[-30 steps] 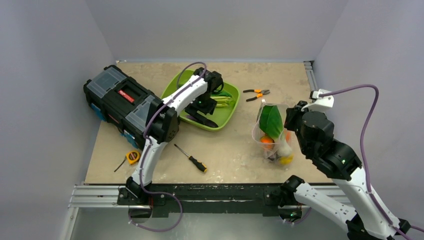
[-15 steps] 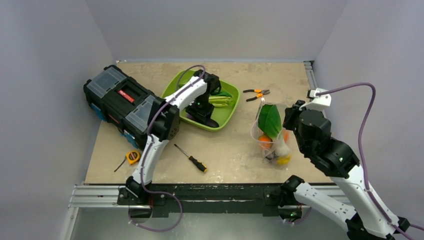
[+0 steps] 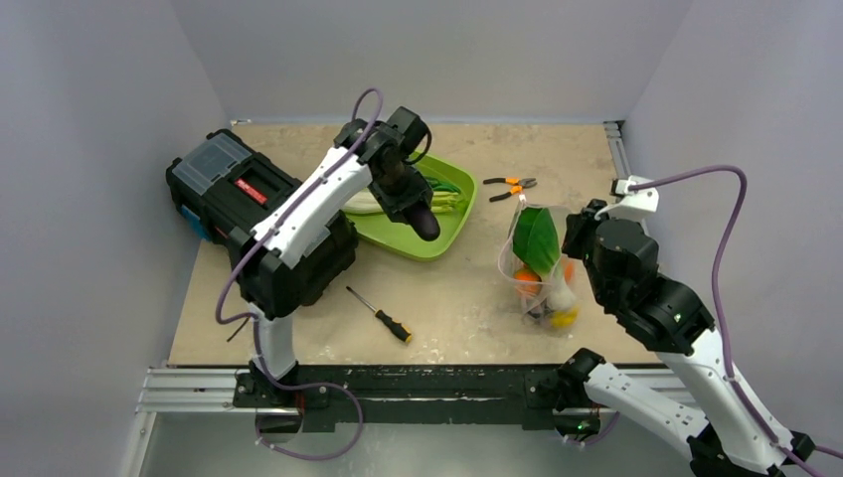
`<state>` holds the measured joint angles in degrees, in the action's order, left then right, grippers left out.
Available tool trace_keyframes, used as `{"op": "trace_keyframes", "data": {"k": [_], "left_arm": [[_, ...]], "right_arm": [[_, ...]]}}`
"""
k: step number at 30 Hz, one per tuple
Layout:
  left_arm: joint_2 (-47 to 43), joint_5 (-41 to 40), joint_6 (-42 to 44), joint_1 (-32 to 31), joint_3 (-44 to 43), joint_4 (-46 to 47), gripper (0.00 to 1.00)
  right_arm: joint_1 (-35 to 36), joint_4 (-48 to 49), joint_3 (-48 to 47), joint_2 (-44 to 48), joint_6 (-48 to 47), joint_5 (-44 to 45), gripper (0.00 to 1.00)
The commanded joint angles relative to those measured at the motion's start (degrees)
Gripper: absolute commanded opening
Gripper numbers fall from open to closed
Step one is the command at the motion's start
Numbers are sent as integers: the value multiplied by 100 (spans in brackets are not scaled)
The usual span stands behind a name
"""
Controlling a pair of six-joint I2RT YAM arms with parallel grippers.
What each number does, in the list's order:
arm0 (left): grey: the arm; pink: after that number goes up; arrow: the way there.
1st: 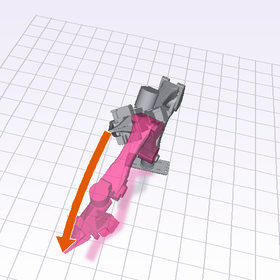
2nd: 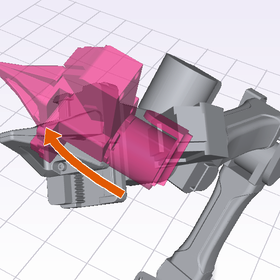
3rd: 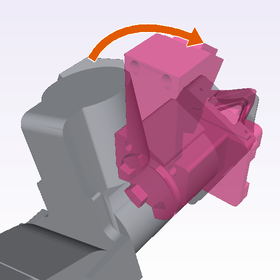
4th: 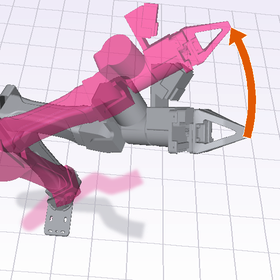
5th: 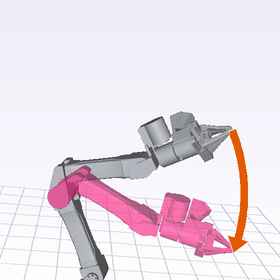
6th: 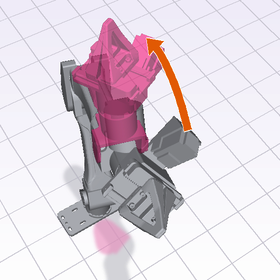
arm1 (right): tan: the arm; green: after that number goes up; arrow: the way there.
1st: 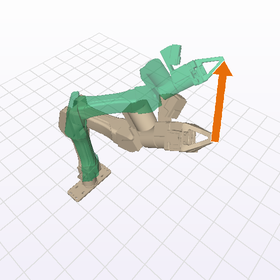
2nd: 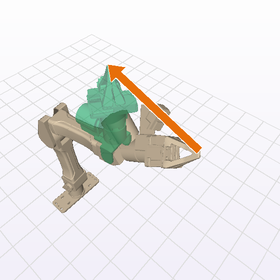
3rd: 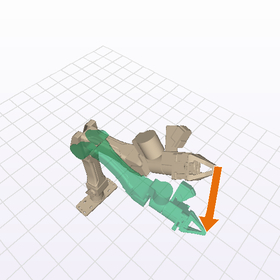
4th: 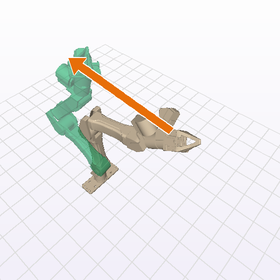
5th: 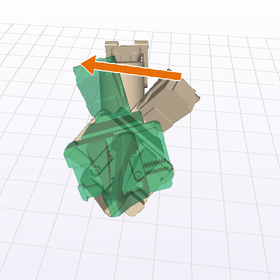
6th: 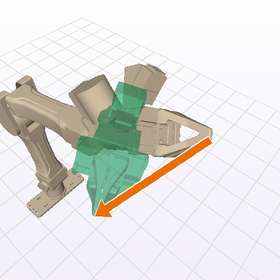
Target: Place the food in the zip-top bag and seal the zipper
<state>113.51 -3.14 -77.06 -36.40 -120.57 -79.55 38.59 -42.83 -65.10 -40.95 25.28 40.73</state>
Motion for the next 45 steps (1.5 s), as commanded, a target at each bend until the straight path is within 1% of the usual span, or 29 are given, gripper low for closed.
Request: {"op": "trace_keyframes", "data": {"k": [1, 6, 9, 11, 13, 15, 16, 17, 19, 21, 26, 29, 32, 38, 39, 41, 43, 45], "left_arm": [[-1040, 636, 1855, -243, 650, 1070, 0], [-2268, 1539, 3736, -489, 1741, 2229, 0], [-2741, 2221, 4550, -560, 2118, 2514, 0], [-2837, 2492, 5051, -670, 2038, 2336, 0], [-2840, 3148, 5538, -762, 1933, 2192, 0], [-2737, 3878, 5876, -829, 1789, 1943, 0], [-2658, 4200, 5956, -851, 1701, 1764, 0], [-2547, 4532, 6002, -873, 1604, 1557, 0], [-2331, 5174, 6003, -919, 1507, 1209, 0], [-2237, 5493, 5980, -972, 1509, 989, 0], [-2266, 6177, 5373, -999, 1819, 1311, 0], [-2217, 6281, 5069, -1042, 1825, 1533, 0], [-2077, 6213, 4963, -1106, 1661, 1502, 0], [-1745, 6260, 4475, -1180, 1751, 1330, 6], [-1754, 6222, 4315, -1176, 1842, 1429, 6], [-1826, 6257, 3838, -1176, 2110, 2036, 10], [-1894, 6343, 3313, -1177, 2376, 2653, 12], [-1912, 6372, 2899, -1185, 2527, 3077, 12]], "right_arm": [[-10, 521, 34, 67, 10, -68, 0], [-13, 595, 123, 12, 168, -227, 0], [-17, 615, 133, 4, 207, -317, 0], [-11, 629, 151, -1, 174, -366, 0], [-14, 723, 185, 2, 30, -506, 0], [-10, 958, 260, 26, -384, -865, 0], [-9, 1143, 311, 48, -771, -999, 0], [-9, 1270, 348, 56, -956, -1196, 0], [-8, 1483, 384, 47, -1224, -1377, 0], [-14, 1695, 375, 14, -1515, -1630, 0], [-13, 2056, 380, -88, -2060, -2189, 0], [-9, 2278, 467, -65, -2234, -2464, 0], [-3, 2380, 490, -101, -2307, -2611, 0], [-2, 2582, 512, -163, -2484, -2769, 0], [-8, 2604, 501, -172, -2488, -2805, 0], [-5, 2624, 494, -202, -2621, -2853, 0], [-7, 2646, 519, -195, -2694, -2865, 0], [-1, 2685, 585, -184, -2711, -2852, 0]]}}
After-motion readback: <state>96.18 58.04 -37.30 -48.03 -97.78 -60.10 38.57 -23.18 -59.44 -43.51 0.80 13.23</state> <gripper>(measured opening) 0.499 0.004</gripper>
